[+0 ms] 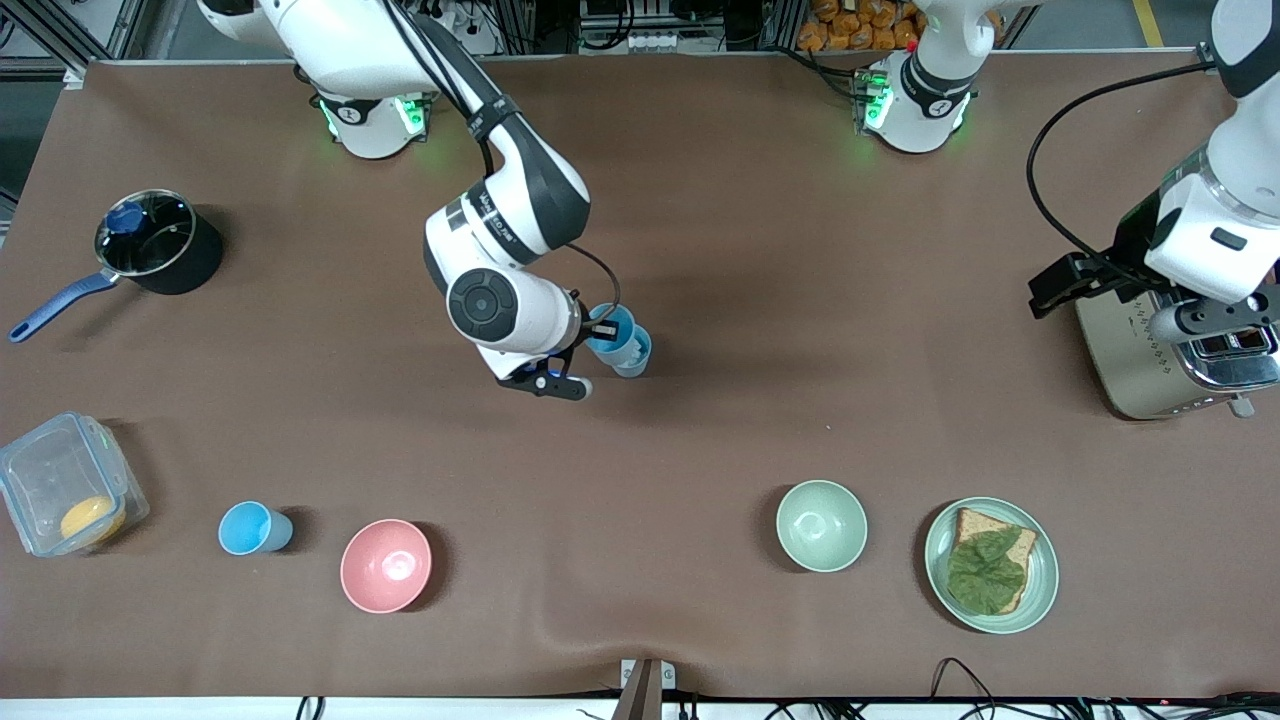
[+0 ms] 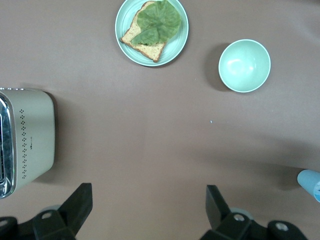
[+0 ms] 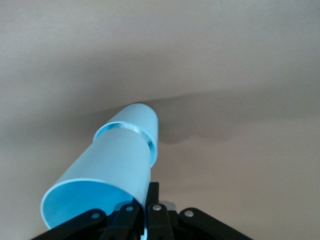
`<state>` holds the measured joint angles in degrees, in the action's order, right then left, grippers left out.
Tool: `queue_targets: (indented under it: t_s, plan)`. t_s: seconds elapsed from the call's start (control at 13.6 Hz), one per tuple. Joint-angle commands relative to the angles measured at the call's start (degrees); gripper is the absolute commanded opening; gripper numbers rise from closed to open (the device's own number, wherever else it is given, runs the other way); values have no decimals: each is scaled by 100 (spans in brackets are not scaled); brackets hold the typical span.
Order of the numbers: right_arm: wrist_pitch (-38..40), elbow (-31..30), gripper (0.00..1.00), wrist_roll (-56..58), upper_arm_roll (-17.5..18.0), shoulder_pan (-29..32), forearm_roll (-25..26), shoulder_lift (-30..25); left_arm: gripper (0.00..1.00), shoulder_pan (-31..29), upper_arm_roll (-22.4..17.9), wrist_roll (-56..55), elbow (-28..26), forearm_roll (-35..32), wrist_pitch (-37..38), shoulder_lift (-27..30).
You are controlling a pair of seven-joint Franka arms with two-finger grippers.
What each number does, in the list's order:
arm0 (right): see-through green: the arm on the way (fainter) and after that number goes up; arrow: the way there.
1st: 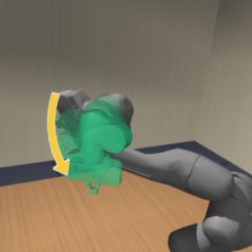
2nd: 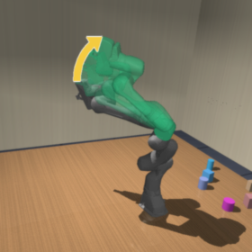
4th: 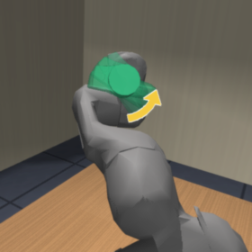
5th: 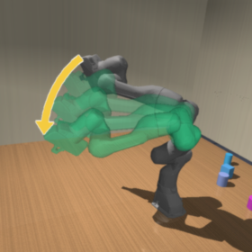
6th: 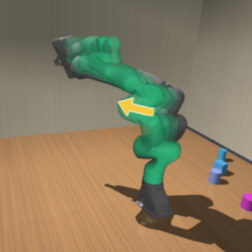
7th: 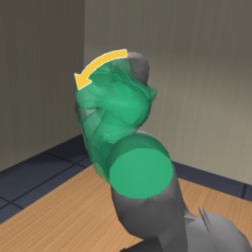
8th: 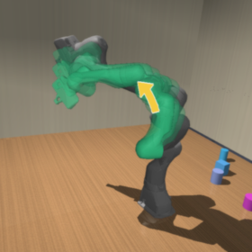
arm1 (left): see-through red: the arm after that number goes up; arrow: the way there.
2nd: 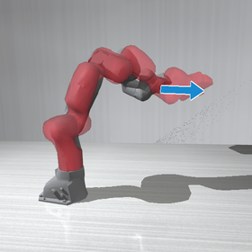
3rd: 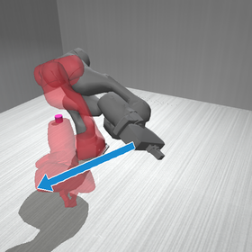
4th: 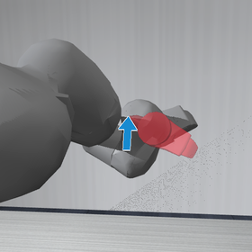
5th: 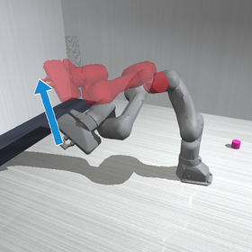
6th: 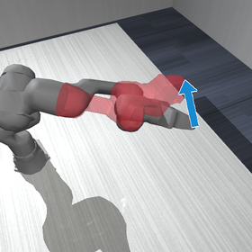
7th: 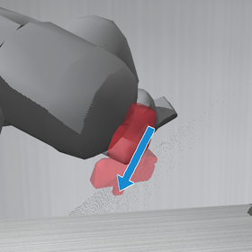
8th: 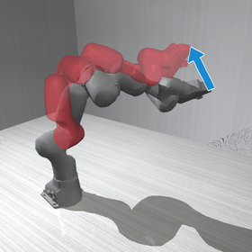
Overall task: Stack blue cups with both arms
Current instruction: 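Lower the blue cup into the tissue cup and open the right gripper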
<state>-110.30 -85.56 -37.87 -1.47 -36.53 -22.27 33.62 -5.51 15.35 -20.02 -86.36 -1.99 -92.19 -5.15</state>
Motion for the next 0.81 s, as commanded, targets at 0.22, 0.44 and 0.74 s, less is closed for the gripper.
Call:
queue_targets:
  t_s: [0.22,0.44,0.74]
  plan:
    - [-62,119,0,-81,-82,-100,-111,250,100,-30,-155,103,23,23,210,137]
    - [-79,110,0,-72,-73,-161,-128,355,100,-38,-217,139,22,23,210,233]
    - [0,145,100,24,-108,110,-129,224,100,-178,-155,296,14,32,350,295]
